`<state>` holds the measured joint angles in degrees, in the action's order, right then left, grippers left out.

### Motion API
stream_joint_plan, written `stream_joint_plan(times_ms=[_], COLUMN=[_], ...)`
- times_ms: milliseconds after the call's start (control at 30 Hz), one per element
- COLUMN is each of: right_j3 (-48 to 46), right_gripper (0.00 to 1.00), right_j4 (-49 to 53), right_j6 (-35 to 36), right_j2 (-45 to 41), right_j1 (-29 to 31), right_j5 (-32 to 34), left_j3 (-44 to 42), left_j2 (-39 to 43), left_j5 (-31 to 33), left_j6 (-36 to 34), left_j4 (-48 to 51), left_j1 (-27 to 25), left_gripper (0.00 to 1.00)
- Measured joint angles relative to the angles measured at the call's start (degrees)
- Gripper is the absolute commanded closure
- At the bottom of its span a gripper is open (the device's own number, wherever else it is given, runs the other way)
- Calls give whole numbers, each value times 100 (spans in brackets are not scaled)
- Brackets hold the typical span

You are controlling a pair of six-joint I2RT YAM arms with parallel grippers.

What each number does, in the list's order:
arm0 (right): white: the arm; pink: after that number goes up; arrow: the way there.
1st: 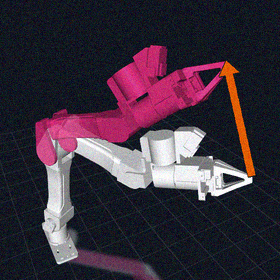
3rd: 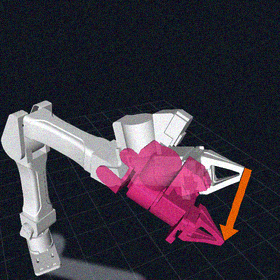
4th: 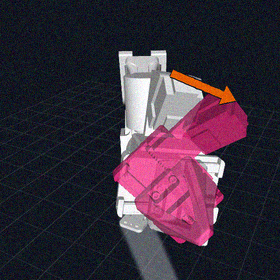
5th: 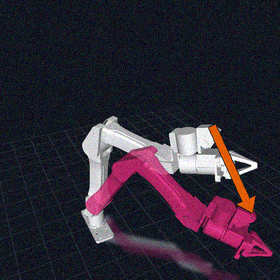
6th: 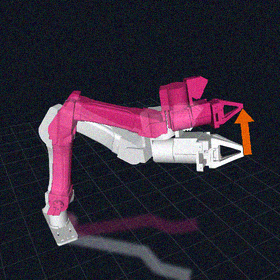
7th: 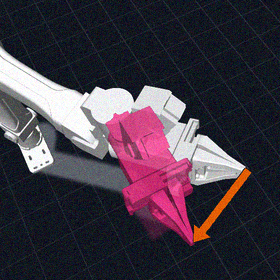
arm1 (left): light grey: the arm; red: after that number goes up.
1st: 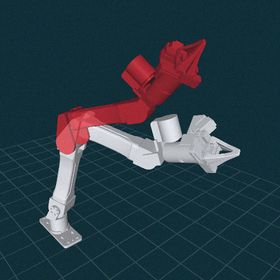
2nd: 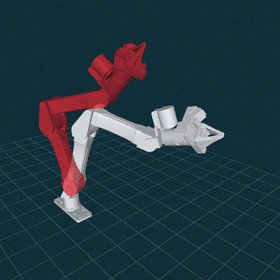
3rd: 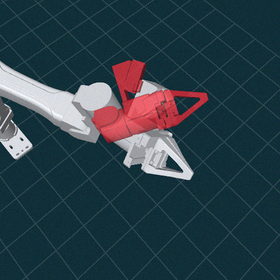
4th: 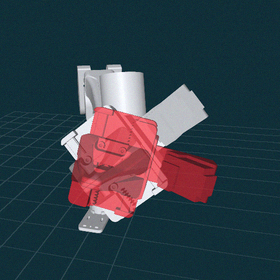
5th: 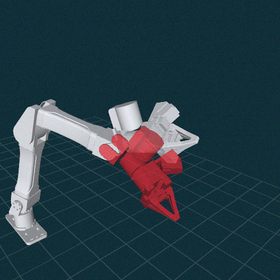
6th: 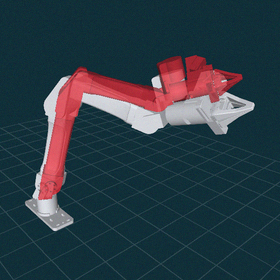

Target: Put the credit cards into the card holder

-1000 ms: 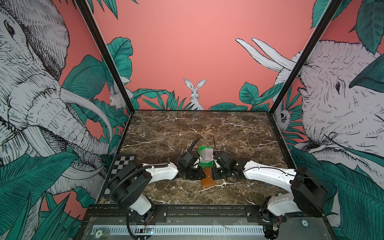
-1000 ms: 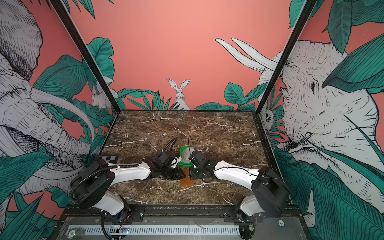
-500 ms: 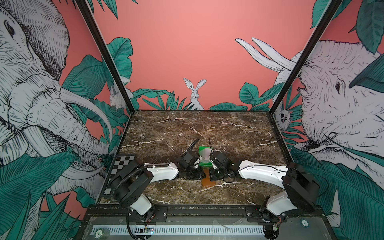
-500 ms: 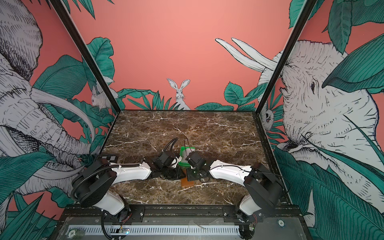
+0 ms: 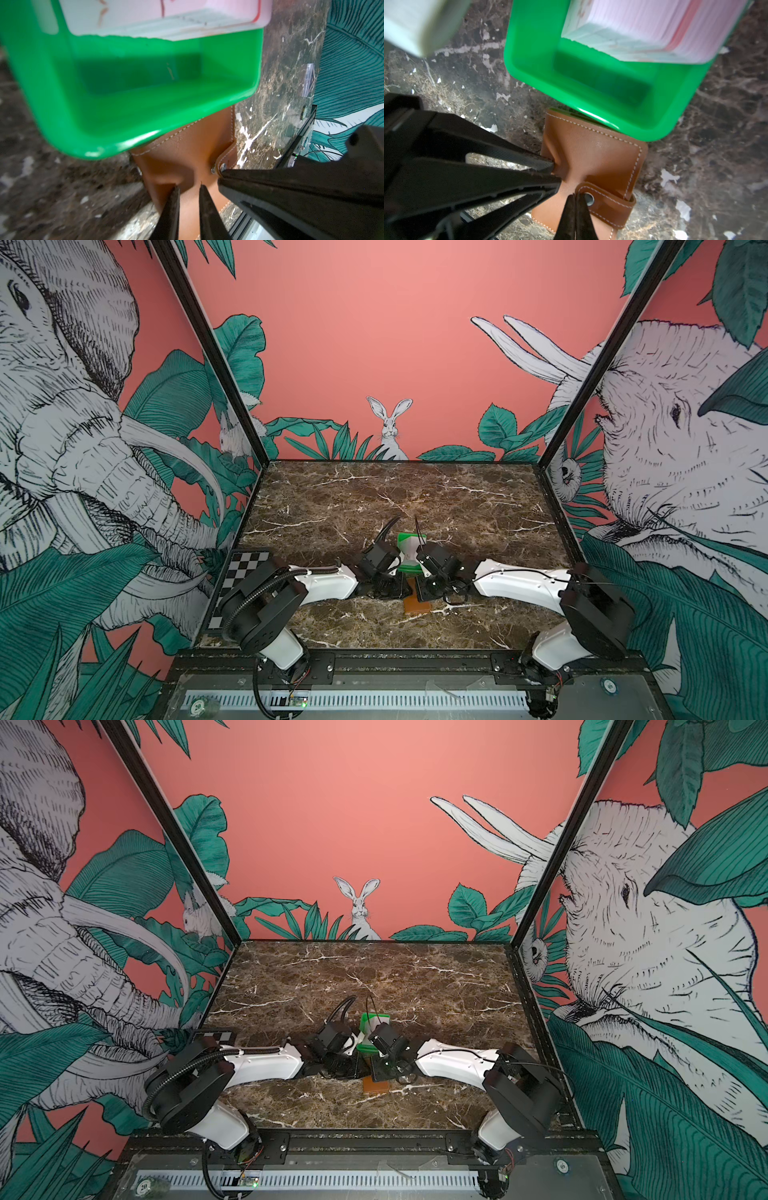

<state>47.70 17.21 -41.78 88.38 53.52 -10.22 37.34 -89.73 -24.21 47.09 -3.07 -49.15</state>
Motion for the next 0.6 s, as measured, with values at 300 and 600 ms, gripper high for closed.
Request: stream_joint_plan(times_ms=[300, 600], right_j3=[2, -39], right_gripper=[100, 100], right_j4=[-31, 35], right_j6=[-66, -149], right_j2=[46, -127], right_j1=[33, 50], right_j5=[11, 46], left_j3=[-24, -35], left_j2=[0, -9], left_j5=[-2, -17], left_j6=[9, 33], left_j4=[-42, -90], left_j1=[0, 0], left_gripper=[80, 80])
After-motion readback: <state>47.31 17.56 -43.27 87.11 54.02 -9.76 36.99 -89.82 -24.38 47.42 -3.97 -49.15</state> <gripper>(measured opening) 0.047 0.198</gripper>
